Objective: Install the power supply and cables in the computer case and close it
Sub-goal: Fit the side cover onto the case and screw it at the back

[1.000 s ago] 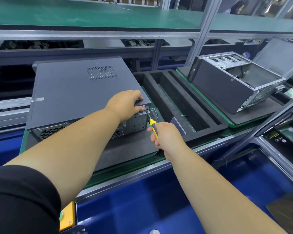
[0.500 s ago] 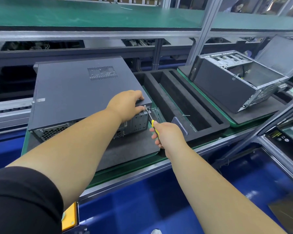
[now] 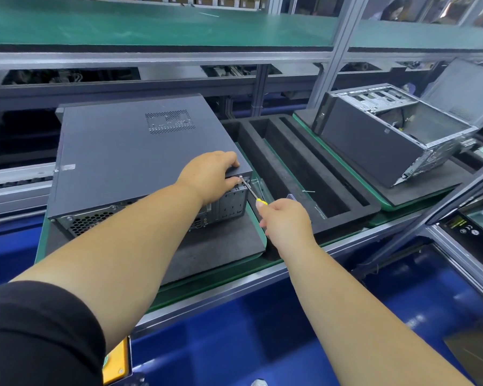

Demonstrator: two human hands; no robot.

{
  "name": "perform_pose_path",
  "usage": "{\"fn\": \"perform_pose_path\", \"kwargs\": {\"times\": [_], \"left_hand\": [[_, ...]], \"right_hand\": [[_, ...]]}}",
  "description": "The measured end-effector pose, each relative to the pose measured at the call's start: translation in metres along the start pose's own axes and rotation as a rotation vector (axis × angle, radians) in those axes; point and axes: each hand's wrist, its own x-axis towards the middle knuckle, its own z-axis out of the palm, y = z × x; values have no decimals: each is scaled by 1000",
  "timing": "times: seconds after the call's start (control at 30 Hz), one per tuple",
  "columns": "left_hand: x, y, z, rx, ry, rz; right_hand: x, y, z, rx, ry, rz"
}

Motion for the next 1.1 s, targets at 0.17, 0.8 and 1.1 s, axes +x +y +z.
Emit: {"fn": "perform_pose_path", "kwargs": {"times": [0.17, 0.8, 1.1], "left_hand": [[-1, 0, 1, -4, 9, 13], [0, -1, 1, -18, 8, 27], [1, -2, 2, -13, 16, 38]], "right_hand": [[-2, -15, 2, 354, -251, 377], [0, -26, -4, 260, -240, 310], [8, -22, -5, 143, -191, 289]]}}
